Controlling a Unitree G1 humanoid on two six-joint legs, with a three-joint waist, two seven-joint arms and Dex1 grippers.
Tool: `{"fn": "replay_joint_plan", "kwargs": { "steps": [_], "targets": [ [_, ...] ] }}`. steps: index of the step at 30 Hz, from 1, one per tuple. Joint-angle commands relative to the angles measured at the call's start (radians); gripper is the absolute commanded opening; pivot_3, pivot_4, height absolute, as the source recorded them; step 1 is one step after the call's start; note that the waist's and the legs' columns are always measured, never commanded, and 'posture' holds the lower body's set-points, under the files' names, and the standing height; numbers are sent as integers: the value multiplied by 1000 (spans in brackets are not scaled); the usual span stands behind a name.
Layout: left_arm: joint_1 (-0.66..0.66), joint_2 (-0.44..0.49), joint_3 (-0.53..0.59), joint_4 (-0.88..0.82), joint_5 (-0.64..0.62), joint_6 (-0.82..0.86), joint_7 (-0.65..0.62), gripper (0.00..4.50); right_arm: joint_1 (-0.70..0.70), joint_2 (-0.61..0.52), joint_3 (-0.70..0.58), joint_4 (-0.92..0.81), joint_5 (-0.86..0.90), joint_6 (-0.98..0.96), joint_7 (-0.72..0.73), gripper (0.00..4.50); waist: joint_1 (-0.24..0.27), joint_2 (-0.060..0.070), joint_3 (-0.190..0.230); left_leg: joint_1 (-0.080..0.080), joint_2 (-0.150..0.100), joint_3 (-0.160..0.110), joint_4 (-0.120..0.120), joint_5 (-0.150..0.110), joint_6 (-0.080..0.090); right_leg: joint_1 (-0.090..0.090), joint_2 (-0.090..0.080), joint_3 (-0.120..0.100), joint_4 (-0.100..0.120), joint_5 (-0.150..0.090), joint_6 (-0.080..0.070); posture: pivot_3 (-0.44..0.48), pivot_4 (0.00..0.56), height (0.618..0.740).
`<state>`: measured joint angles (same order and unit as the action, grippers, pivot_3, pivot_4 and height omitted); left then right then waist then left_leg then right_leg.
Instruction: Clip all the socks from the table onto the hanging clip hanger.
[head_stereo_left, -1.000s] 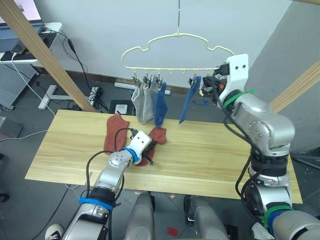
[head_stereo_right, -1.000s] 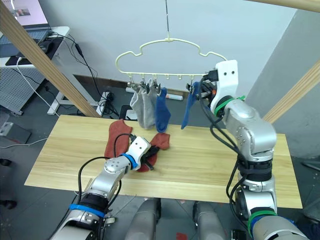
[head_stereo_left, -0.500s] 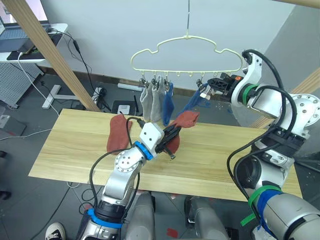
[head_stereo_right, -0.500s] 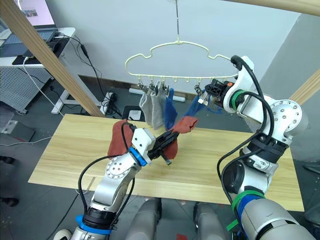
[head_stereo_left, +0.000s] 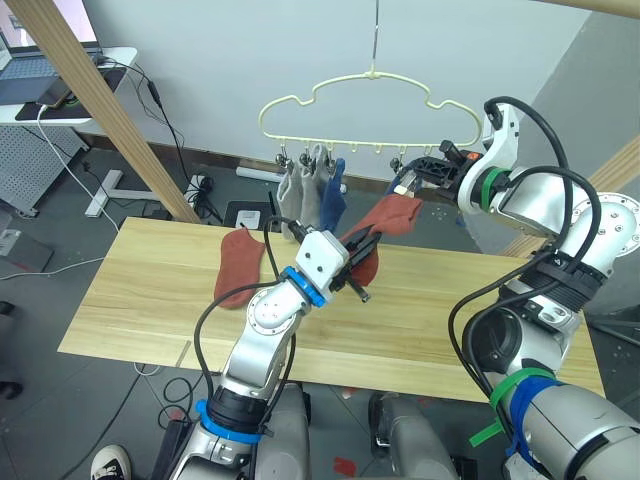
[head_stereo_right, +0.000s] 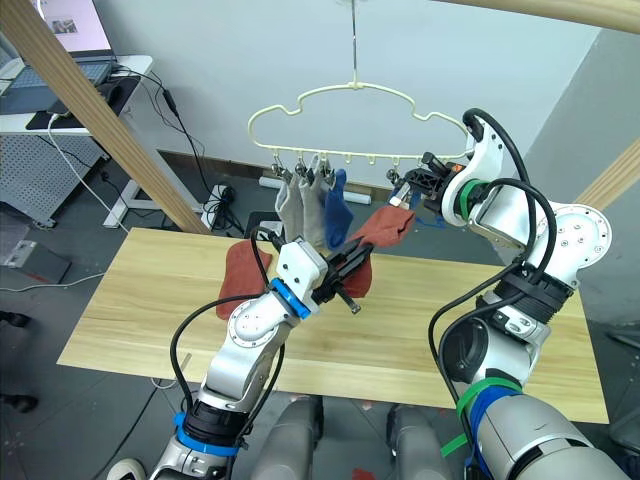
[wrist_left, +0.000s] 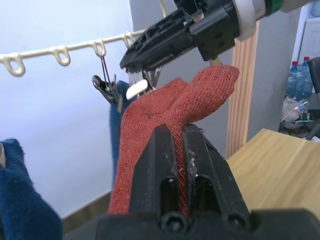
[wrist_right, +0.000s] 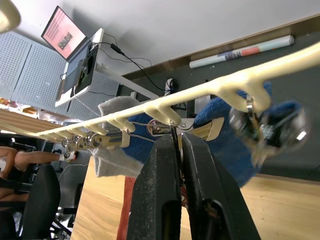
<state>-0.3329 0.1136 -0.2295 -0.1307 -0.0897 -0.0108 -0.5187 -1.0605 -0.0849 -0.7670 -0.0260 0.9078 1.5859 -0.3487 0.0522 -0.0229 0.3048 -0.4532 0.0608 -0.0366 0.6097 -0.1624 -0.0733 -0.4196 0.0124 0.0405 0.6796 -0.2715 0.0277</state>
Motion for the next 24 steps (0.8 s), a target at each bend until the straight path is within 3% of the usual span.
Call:
{"fn": "replay_joint_plan", "kwargs": {
  "steps": [1, 13, 16, 24],
  "targets": [
    [-14, -14, -1, 6, -10, -33, 4, 32, 45, -12, -40, 30, 40, 29, -122, 0, -2, 0, 0, 0, 0, 0, 0, 0, 0, 0, 0, 0, 0, 0, 0, 67, 280, 740],
    [-52, -24, 0, 53, -9, -66, 12, 32, 57, -25, -36, 65, 246, 29, -289, 0, -3, 0, 0, -1, 0, 0, 0, 0, 0, 0, 0, 0, 0, 0, 0, 64, 286, 740],
    [-51, -23, -3, 51, -11, -64, 7, 0, 53, -35, -33, 70, 285, 29, -289, 862, -3, 0, 0, -1, 0, 0, 0, 0, 0, 0, 0, 0, 0, 0, 0, 63, 286, 740],
    [-63, -26, -11, 75, -19, -58, -12, 0, 77, -143, 31, 43, 452, 25, -115, 3887, -33, 0, 0, -7, 0, 0, 0, 0, 0, -6, 0, 0, 0, 0, -1, 40, 285, 740]
  ]
}}
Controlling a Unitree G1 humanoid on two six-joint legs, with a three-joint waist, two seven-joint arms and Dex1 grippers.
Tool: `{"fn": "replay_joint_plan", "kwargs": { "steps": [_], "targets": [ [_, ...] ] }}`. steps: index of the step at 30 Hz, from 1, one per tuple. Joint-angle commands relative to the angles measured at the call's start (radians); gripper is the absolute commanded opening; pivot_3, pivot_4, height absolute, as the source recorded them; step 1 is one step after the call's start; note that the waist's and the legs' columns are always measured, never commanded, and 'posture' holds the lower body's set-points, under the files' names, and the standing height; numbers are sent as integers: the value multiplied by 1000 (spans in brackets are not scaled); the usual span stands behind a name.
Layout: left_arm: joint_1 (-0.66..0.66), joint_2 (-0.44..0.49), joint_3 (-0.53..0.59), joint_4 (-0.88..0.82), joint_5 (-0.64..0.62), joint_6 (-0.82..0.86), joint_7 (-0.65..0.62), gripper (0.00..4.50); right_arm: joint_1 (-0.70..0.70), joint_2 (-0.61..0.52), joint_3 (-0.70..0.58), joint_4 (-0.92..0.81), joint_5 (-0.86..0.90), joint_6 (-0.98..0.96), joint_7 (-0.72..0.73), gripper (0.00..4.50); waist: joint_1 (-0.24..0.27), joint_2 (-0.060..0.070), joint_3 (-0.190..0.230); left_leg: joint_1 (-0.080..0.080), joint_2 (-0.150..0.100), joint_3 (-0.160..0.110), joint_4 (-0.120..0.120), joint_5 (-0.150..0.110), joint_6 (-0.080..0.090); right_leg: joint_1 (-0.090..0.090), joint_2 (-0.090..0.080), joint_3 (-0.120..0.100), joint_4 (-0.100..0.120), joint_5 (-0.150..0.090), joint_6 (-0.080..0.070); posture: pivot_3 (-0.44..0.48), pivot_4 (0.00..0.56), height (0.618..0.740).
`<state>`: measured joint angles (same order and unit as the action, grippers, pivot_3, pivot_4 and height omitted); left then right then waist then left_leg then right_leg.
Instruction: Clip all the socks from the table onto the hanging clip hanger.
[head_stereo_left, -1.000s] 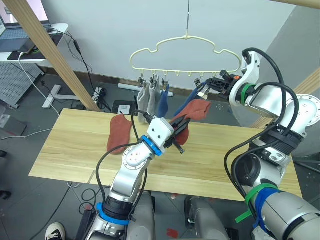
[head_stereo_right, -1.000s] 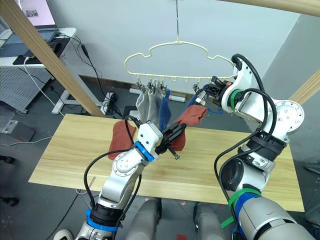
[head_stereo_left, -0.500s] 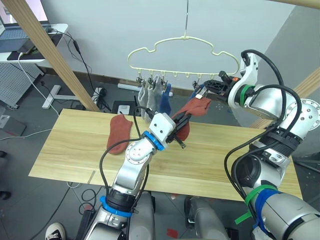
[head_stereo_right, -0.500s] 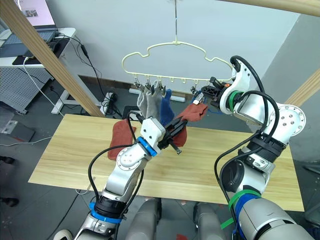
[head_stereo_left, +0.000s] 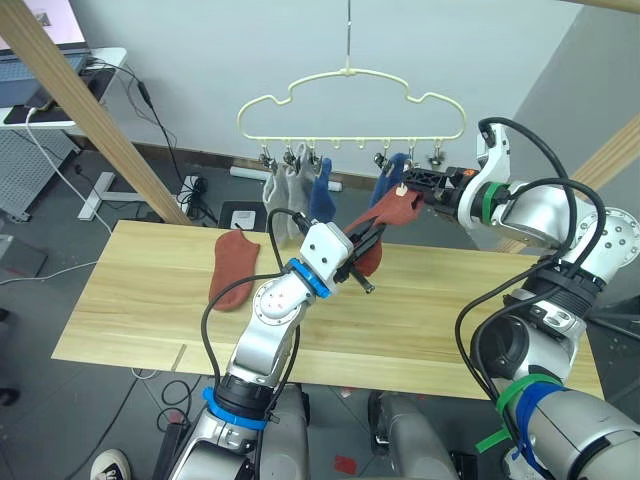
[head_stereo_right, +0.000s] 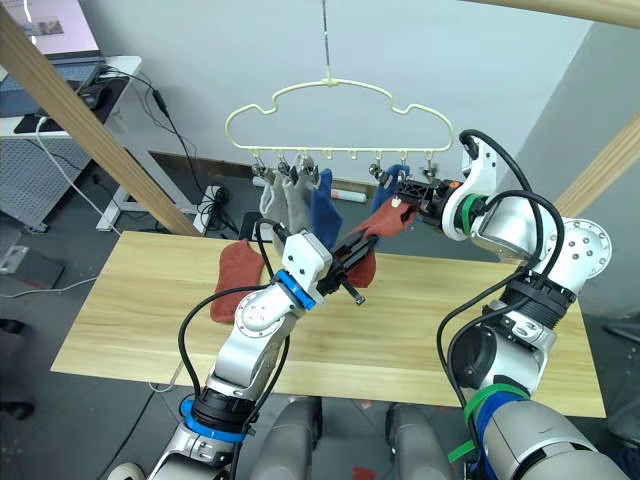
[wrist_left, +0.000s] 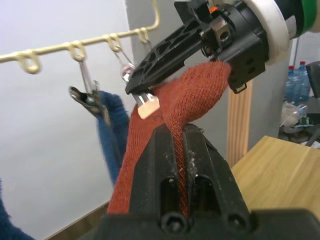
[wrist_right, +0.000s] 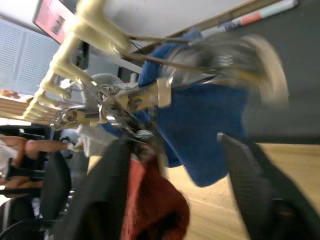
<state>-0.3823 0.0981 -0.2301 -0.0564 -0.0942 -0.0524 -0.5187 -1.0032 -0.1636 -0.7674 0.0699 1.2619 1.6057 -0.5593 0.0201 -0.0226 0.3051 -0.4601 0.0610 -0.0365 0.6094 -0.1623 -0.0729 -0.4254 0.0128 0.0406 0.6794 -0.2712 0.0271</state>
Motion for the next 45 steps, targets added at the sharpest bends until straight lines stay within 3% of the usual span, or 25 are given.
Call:
{"fn": "replay_joint_plan", "kwargs": {
  "steps": [1, 7, 13, 18, 22, 24, 26, 29, 33, 36, 38, 42, 45],
  "targets": [
    [-19, -12, -11, 11, -14, -20, -18, 0, 40, -94, 50, -75, 128, 7, 142, 4194, -4, 0, 0, 0, 0, 0, 0, 0, 0, 0, 0, 0, 0, 0, 0, 35, 286, 740],
    [-70, -25, 2, 77, -19, -37, -34, 0, 243, -287, 133, -262, 256, -29, 378, 4194, -19, 0, 0, -1, 1, -1, 0, 0, 1, 0, 1, -1, -1, -1, 1, 9, 290, 740],
    [-76, -37, 28, 92, -80, 10, -55, 1633, 402, -386, 216, -466, 129, -240, 499, 4235, -46, 0, 0, 1, 1, 2, 0, 0, 1, 0, 2, 2, 0, -1, 1, -1, 297, 740],
    [-43, -39, 88, 68, -171, 143, -39, 3260, 532, -451, 378, -642, -149, -480, 636, 4235, -55, 0, 1, 2, 2, 2, 0, 0, 1, 0, 2, 3, 0, -1, 1, 0, 301, 740],
    [20, 36, 132, 7, -208, 320, -22, 4486, 614, -479, 539, -693, -404, -676, 699, 4235, -55, -1, 1, 4, 2, 3, 0, 0, 1, 0, 3, 3, 0, -1, 1, 25, 309, 740],
    [41, 78, 156, -46, -217, 410, -2, 4486, 628, -474, 624, -672, -549, -766, 681, 4235, -54, -1, 1, 4, 3, 3, -1, 0, 0, 0, 3, 3, 1, -1, 2, 39, 312, 740],
    [58, 129, 143, -93, -141, 411, 35, 4486, 628, -431, 686, -644, -658, -827, 635, 4235, -51, -1, 2, 4, 3, 3, 0, 0, 0, 0, 3, 3, 1, -1, 2, 48, 313, 740],
    [70, 184, 176, -147, -208, 456, -19, 4486, 605, -321, 764, -629, -767, -912, 582, 4235, -48, -2, 2, 5, 3, 3, 0, 0, 0, 0, 2, 4, 1, -1, 2, 70, 317, 740],
    [64, 238, 234, -244, -311, 488, -86, 4500, 555, -167, 848, -594, -880, -951, 504, 3364, -44, -2, 4, 5, 3, 3, -1, 0, 0, 0, 2, 4, 1, -1, 2, 106, 321, 740],
    [45, 255, 245, -286, -329, 508, -81, 4500, 540, -88, 871, -574, -942, -969, 462, 3364, -37, -2, 4, 5, 3, 3, -1, 0, 0, 0, 2, 4, 1, -1, 2, 119, 323, 740],
    [32, 255, 244, -312, -336, 523, -71, 4500, 545, -42, 865, -566, -974, -1001, 445, 3072, -27, -2, 4, 5, 3, 3, -1, 0, 0, 0, 2, 3, 1, -1, 2, 125, 323, 740],
    [39, 248, 232, -339, -342, 530, -57, 4500, 524, 11, 845, -514, -1041, -1024, 412, 1902, -11, -2, 4, 5, 2, 4, -1, 0, 0, 0, 1, 4, 0, -1, 2, 140, 320, 740],
    [43, 251, 224, -359, -336, 523, -55, 4500, 493, 52, 819, -461, -1081, -1048, 374, 1902, -10, -2, 4, 5, 2, 4, -1, 0, 0, 0, 1, 4, 0, 0, 2, 140, 320, 740]
  ]
}}
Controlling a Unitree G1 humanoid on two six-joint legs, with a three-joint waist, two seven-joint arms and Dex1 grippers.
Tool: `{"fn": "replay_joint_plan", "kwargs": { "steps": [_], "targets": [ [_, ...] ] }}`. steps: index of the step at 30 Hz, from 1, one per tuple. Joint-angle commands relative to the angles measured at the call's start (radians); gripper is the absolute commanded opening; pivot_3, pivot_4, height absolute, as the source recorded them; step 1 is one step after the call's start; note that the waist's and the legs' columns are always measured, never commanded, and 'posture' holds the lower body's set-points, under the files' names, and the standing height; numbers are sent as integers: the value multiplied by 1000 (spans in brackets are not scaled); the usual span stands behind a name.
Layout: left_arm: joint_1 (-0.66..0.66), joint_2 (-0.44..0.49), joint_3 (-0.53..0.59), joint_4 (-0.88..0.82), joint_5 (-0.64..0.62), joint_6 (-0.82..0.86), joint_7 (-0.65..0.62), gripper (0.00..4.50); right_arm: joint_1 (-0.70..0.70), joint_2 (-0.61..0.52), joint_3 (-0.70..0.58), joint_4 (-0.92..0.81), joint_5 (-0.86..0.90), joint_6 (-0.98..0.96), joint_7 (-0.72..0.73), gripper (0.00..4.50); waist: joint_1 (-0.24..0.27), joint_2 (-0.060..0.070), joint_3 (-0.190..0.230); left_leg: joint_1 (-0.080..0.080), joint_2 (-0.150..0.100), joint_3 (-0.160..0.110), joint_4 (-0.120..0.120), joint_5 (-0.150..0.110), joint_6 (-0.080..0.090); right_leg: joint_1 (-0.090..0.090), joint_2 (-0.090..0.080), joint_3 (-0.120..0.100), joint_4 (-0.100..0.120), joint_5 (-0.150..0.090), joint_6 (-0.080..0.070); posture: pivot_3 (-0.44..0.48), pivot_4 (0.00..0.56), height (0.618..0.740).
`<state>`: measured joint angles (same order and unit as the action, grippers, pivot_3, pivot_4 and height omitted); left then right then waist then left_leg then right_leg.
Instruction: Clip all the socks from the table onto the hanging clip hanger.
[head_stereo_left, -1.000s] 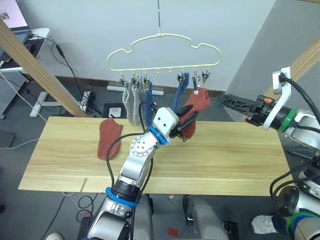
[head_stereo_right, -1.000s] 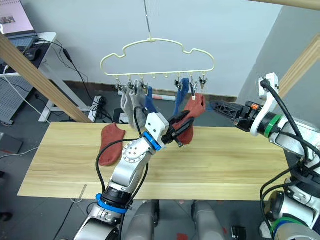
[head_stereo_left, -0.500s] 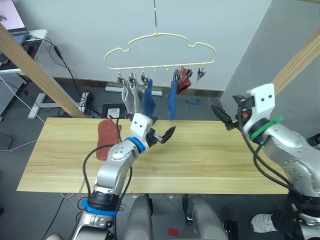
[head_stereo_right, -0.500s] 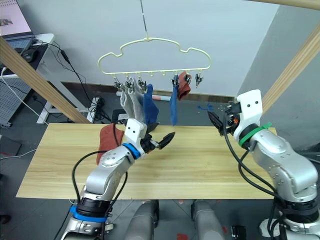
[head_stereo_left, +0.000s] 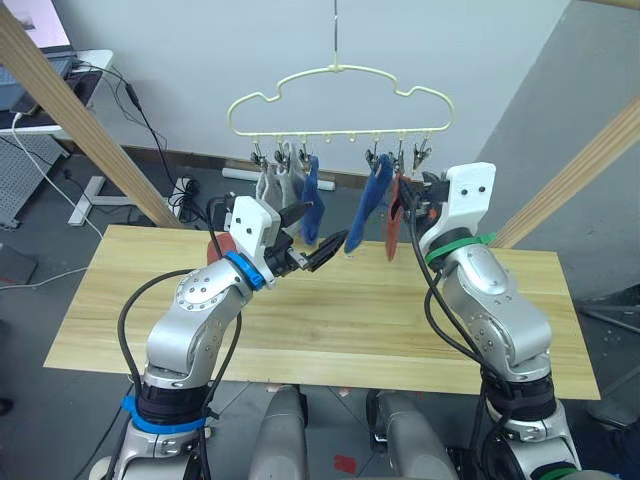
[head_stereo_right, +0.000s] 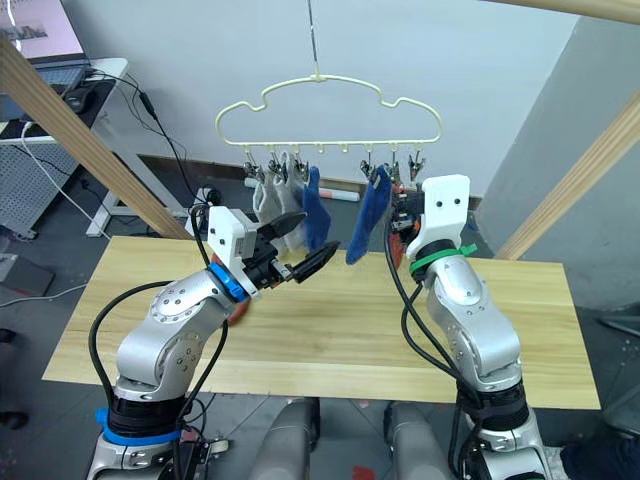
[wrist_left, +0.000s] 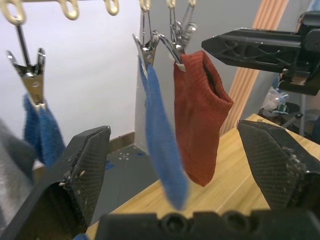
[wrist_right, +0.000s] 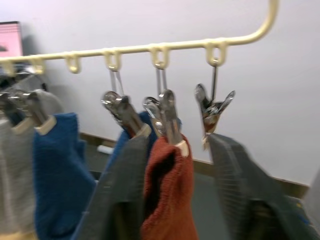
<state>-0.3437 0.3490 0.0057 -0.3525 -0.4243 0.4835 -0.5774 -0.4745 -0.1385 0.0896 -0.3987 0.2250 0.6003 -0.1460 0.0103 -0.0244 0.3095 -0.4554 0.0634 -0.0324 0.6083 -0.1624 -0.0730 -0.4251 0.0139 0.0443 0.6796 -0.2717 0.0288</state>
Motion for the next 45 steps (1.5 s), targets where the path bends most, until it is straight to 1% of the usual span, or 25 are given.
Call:
{"fn": "replay_joint_plan", "kwargs": {
  "steps": [1, 5, 10, 15, 24, 27, 32, 39, 45],
  "targets": [
    [4, 1, -14, -68, 0, -20, 5, 4500, -44, 39, -44, 22, -57, -50, -49, 1902, 0, 0, 0, 0, 0, 0, 0, 0, 0, 0, 0, 0, 0, 0, 0, 140, 320, 740],
    [1, 0, -14, -73, -2, -20, 8, 4500, -71, 70, -49, 66, -99, -77, -55, 1902, 6, 0, 0, 0, 1, 0, -1, 0, 0, 0, 1, 0, 0, 0, 0, 148, 314, 740],
    [5, 9, -15, -74, 5, -30, 5, 4500, -111, 136, -49, 129, -131, -110, -79, 1902, 7, 0, 0, 0, 1, 0, -1, 0, 0, 0, 0, 0, 0, 0, 0, 154, 312, 740],
    [12, 16, -11, -73, 11, -38, 4, 4500, -139, 172, -50, 171, -166, -128, -88, 1902, 12, 0, 0, 0, 0, 0, -1, 0, 0, 0, 0, 0, 0, 0, 0, 165, 309, 740],
    [5, 9, -23, -84, 7, -34, 9, 4500, -197, 160, -66, 240, -200, -165, -61, 1902, 13, 0, 0, 0, 0, 0, -1, 0, 0, 0, 0, 0, 0, 0, 0, 165, 311, 740],
    [3, 8, -28, -86, 15, -47, 10, 4500, -210, 178, -78, 258, -190, -176, -60, 1902, 13, 0, 0, 0, 1, 0, -1, 0, 0, 0, 0, 0, 0, 0, 0, 169, 313, 740],
    [-4, -9, -23, -109, -15, -48, 11, 4500, -214, 200, -84, 269, -198, -181, -72, 1902, 14, 1, 0, 0, 0, 0, -1, 0, 0, 0, 0, 0, 0, 0, 0, 172, 316, 740],
    [-8, 1, -25, -103, -5, -54, 7, 4500, -210, 204, -89, 274, -207, -178, -70, 1902, 14, 1, 0, 0, 0, 0, -1, 0, 0, 0, 0, 0, 0, 0, 0, 172, 316, 740],
    [-8, -10, -40, -108, 0, -52, 20, 4500, -214, 205, -96, 281, -211, -181, -69, 1902, 14, 1, 0, 0, 0, 0, -1, 0, 0, 0, 0, 0, 0, 0, 0, 171, 316, 740]
  ]
}}
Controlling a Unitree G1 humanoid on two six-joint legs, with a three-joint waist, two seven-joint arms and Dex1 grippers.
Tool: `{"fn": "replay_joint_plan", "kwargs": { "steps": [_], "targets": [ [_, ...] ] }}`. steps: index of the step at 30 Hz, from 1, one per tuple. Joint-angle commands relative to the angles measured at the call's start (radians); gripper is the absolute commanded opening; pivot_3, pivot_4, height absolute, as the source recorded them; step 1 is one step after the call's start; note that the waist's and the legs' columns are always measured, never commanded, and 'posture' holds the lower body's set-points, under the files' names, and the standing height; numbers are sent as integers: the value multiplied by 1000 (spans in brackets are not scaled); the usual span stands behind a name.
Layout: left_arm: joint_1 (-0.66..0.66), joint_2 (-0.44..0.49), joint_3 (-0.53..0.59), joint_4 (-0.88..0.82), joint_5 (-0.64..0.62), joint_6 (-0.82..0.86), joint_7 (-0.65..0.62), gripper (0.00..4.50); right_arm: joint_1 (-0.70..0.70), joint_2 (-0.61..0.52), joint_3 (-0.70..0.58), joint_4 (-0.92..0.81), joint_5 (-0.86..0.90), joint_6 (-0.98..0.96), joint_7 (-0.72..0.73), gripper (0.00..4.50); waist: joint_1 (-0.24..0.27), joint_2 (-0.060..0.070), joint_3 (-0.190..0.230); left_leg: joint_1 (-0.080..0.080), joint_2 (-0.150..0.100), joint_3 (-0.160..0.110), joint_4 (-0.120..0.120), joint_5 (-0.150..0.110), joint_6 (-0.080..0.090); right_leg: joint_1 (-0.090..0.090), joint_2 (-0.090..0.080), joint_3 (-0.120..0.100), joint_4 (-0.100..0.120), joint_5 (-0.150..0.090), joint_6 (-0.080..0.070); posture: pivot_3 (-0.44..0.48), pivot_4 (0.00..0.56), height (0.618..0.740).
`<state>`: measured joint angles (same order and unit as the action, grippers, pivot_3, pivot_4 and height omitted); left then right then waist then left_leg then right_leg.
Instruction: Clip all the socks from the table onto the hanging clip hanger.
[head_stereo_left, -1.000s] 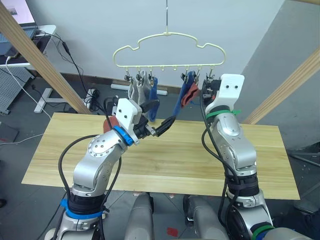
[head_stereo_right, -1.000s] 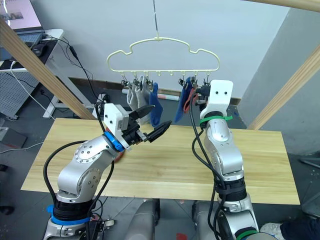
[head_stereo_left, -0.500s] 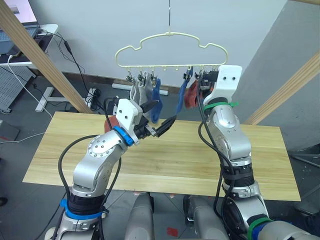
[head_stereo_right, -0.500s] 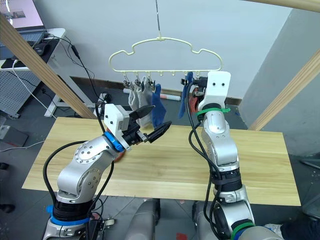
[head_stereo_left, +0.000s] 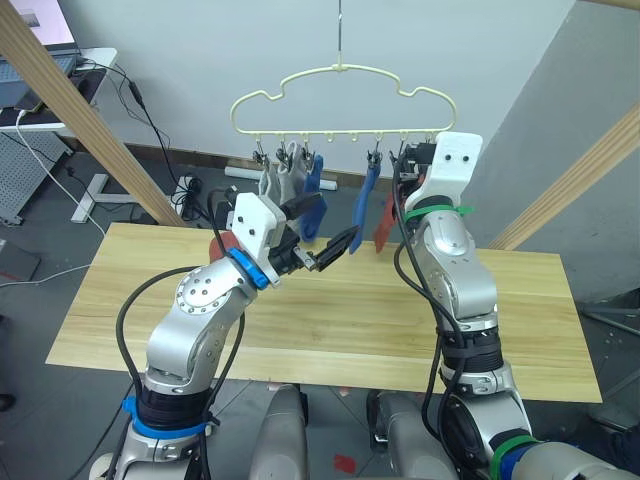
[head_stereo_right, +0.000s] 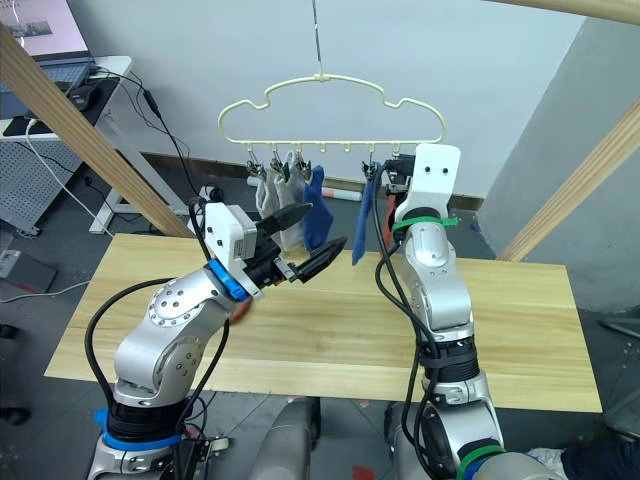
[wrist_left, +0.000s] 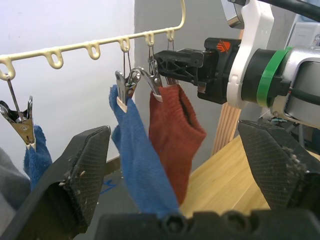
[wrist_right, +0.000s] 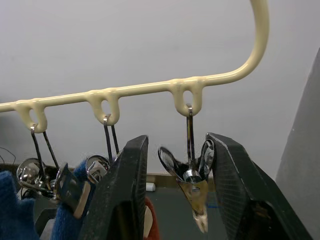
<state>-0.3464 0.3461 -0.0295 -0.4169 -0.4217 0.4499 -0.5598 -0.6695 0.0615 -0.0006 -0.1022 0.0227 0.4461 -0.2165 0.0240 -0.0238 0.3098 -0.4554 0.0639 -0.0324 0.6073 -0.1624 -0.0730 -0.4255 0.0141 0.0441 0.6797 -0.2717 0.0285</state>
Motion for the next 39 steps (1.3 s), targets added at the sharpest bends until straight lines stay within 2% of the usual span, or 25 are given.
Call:
{"fn": "replay_joint_plan", "kwargs": {
  "steps": [1, 2, 7, 9, 13, 15, 18, 22, 25, 29, 33, 36, 39],
  "targets": [
    [-6, -6, -4, -44, -5, -18, 4, 4500, -19, 5, -7, -14, -9, -27, 1, 1902, 0, 0, 0, 0, 0, 0, 0, 0, 0, 0, 0, 0, 0, 0, 0, 172, 318, 740],
    [-7, -5, -3, -43, -7, -18, 5, 4500, -19, 5, -8, -13, -8, -27, 2, 1902, 0, 0, 0, 0, 0, 0, 0, 0, 0, 0, 0, 0, 0, 0, 0, 172, 318, 740],
    [-10, -7, 0, -39, -10, -17, 9, 4500, -20, -4, -14, -5, -8, -36, 12, 326, 0, 0, 0, 0, 0, 0, 0, 0, 0, 0, 0, 0, 0, 0, 0, 174, 318, 740],
    [-9, -9, -1, -40, -10, -17, 12, 4500, -21, -8, -15, -3, -8, -39, 16, 11, 0, 0, 0, 0, 0, 0, 0, 0, 0, 0, 0, 0, 0, 0, 0, 174, 318, 740],
    [9, -14, -5, -45, -5, -15, 23, 4500, -19, -33, -28, -18, -3, -32, 41, 3, 0, 0, 0, 0, 0, 0, 0, 0, 0, 0, 0, 0, 0, 0, 0, 167, 320, 740],
    [29, -13, 18, -24, -4, 10, 51, 4500, -25, -67, -48, -30, 36, 13, 96, 3, 0, 0, 0, 0, 0, 0, 0, 0, 0, 0, 0, 0, 0, 0, 0, 163, 320, 740],
    [83, 39, 45, 66, 67, 5, 81, 4500, -36, -169, -58, -60, 134, 121, 268, 3, -1, 1, 1, 0, 0, 0, 0, 0, 0, 0, 0, 0, 0, 0, 0, 151, 323, 740],
    [117, 101, 88, 264, 160, -26, 131, 4500, -54, -287, -156, -118, 341, 405, 417, 3, 0, 2, 2, 1, 1, 0, -1, 0, 0, 0, 0, 0, 0, -1, -1, 132, 331, 740],
    [100, 143, 90, 409, 227, -87, 132, 4500, -99, -330, -247, -129, 470, 612, 441, 3, 0, 2, 3, 1, 0, 0, -1, 0, 0, 0, 0, 0, 0, -1, -1, 125, 333, 740],
    [23, 162, 97, 635, 292, -184, 164, 4500, -181, -325, -368, -120, 594, 828, 410, 3, 3, 2, 5, 0, 0, 0, -1, 0, 0, 0, -1, 0, -1, -1, -1, 112, 337, 740],
    [-71, 153, 98, 876, 338, -319, 193, 4500, -211, -318, -403, -126, 623, 899, 381, 3, 0, 2, 6, 0, 0, 1, -2, 0, 0, -1, -1, 0, -1, -1, -1, 102, 335, 740],
    [-150, 140, 92, 1117, 362, -381, 196, 4500, -209, -312, -404, -133, 624, 905, 360, 3, -1, 2, 6, 0, -1, 2, -3, 0, 0, -1, -1, 0, -2, -1, -1, 87, 338, 740],
    [-196, 134, 89, 1241, 364, -403, 165, 4500, -207, -307, -408, -147, 632, 913, 337, 3, 0, 2, 6, 0, -1, 2, -4, 0, 1, -2, -1, 0, -1, -1, -1, 78, 340, 740]
  ]
}}
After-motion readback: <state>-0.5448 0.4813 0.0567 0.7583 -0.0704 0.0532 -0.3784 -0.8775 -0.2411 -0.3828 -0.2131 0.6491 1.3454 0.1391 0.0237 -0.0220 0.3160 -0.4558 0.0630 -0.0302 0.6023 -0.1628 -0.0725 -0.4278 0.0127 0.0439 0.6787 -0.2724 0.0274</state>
